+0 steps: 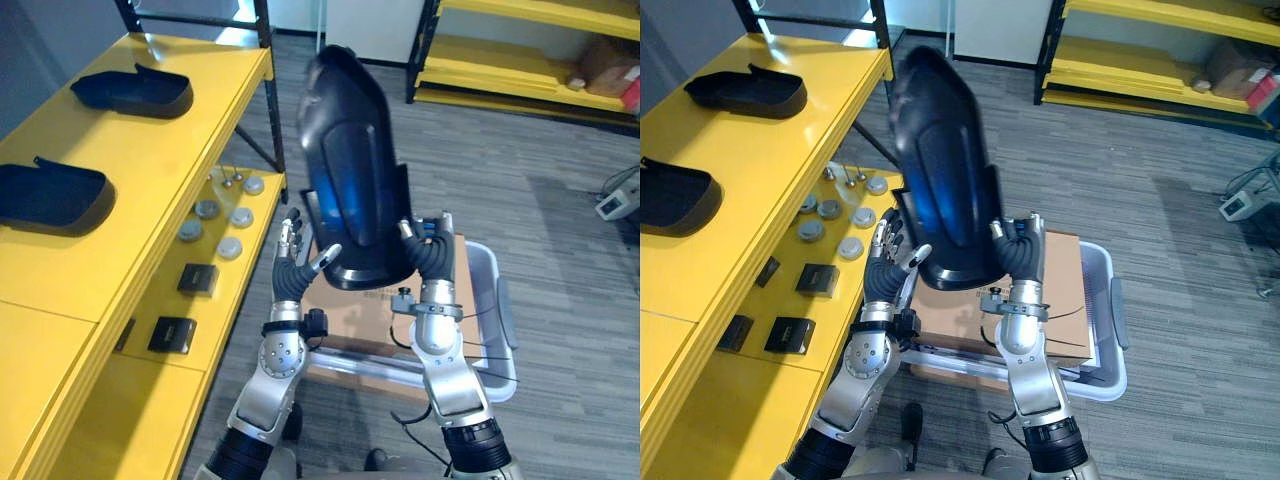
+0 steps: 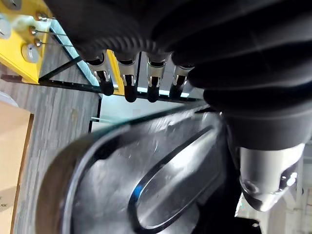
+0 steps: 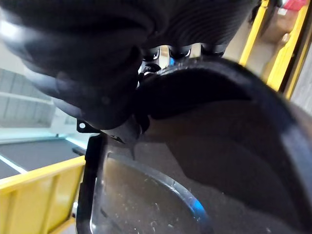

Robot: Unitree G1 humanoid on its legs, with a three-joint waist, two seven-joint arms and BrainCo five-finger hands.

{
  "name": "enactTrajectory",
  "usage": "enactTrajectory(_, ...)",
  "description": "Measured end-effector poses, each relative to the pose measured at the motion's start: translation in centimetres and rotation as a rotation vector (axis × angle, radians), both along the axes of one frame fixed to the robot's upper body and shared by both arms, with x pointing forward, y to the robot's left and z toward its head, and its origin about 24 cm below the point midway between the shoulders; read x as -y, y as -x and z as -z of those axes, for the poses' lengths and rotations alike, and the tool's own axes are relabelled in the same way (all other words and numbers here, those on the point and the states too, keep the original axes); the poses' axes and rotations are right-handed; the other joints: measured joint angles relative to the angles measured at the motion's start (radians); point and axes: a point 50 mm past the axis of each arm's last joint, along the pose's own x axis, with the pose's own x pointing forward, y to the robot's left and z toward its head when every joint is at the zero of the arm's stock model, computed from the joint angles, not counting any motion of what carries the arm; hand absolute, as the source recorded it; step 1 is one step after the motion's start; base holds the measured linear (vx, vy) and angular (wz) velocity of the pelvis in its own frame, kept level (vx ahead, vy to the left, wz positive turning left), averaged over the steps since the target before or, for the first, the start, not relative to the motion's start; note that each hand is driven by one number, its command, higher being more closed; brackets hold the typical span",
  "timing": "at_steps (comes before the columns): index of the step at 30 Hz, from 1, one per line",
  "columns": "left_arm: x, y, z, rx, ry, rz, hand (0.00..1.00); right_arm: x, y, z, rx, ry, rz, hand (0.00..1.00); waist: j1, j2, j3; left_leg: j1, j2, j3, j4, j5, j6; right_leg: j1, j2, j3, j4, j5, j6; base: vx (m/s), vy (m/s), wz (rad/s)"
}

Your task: Walk over and take plastic housings, then place them on the shelf

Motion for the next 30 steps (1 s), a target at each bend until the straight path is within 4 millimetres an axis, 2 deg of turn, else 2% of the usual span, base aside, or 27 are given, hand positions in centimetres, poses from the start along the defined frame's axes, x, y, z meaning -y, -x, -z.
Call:
enactTrajectory(1,0.0,0.0,0.1,-0.009,0.009,0.001,1.00,-0.2,0.1,-0.1,0.006,-0.007,-0.012,1.00,0.000,0.001,-0.003,0.001,0.000,0.005,0.000,0.000,0.000,-0.001,0.000,0.004,-0.001,0.002,0.000,-0.03,0.005,-0.08)
enactTrajectory(5,-0.1,0.0,0.2,-0.024,0.031,-0.001,1.00,-0.5,0.3,0.2,-0.004,-0.034,-0.046,1.00,-0.001,0.010,-0.020,0.001,-0.001,0.006,0.000,0.000,0.000,-0.001,-0.001,0.007,-0.003,0.005,0.001,0.00,0.001,-0.02)
enactTrajectory(6,-0.1,0.0,0.2,-0.027,0.036,0.000,1.00,-0.5,0.3,0.2,-0.003,-0.033,-0.049,0.00,-0.002,0.011,-0.023,0.001,-0.001,0.006,0.000,0.000,0.000,-0.001,-0.001,0.007,-0.004,0.005,0.001,0.00,0.000,0.00)
enactTrajectory(11,-0.8,-0.1,0.5,-0.037,0.024,-0.013,1.00,-0.9,0.7,0.3,0.016,-0.035,-0.116,0.00,-0.004,0.015,-0.046,0.000,-0.004,0.008,0.000,0.000,0.000,0.001,0.001,0.012,-0.015,0.011,0.000,-0.01,-0.002,-0.02)
enactTrajectory(18,-1.3,-0.2,0.5,-0.035,0.006,-0.026,1.00,-0.2,1.2,0.1,0.052,0.043,-0.208,0.00,-0.003,0.015,-0.071,0.003,-0.006,0.008,0.000,0.001,0.000,0.004,0.000,0.016,-0.015,0.012,-0.001,0.00,0.000,0.00)
enactTrajectory(24,-2.2,0.0,-0.9,0.047,-0.059,-0.044,1.00,3.2,2.6,-1.9,0.156,0.091,-0.215,0.00,-0.001,0.016,-0.071,0.011,-0.006,0.008,0.000,0.001,0.001,0.011,0.000,0.015,-0.014,0.012,-0.002,0.00,0.000,0.00)
enactTrajectory(26,-3.1,0.3,-1.1,0.056,-0.055,-0.079,1.00,6.0,2.9,-2.9,0.212,0.047,-0.116,0.00,-0.007,0.017,-0.073,0.011,-0.006,0.008,-0.001,0.001,0.001,0.011,-0.001,0.014,-0.014,0.012,-0.002,0.00,0.000,0.00)
enactTrajectory(27,-3.4,0.3,-1.0,0.051,-0.052,-0.094,1.00,6.9,2.9,-3.2,0.226,0.031,-0.078,0.00,-0.010,0.018,-0.074,0.011,-0.006,0.008,-0.001,0.001,0.001,0.011,-0.001,0.014,-0.014,0.012,-0.002,0.00,0.000,0.00)
enactTrajectory(29,-5.2,0.9,-0.1,0.011,-0.034,-0.174,1.00,10.6,3.4,-3.3,0.246,-0.061,0.087,0.00,-0.027,0.028,-0.081,0.011,-0.006,0.008,-0.001,0.001,0.001,0.011,-0.002,0.013,-0.014,0.012,-0.001,0.00,0.000,0.00)
enactTrajectory(30,-5.5,1.1,0.2,0.000,-0.032,-0.191,1.00,11.5,3.5,-3.2,0.246,-0.089,0.130,0.00,-0.029,0.031,-0.083,0.011,-0.006,0.008,-0.001,0.001,0.001,0.011,-0.002,0.013,-0.014,0.012,-0.001,0.00,0.000,0.00)
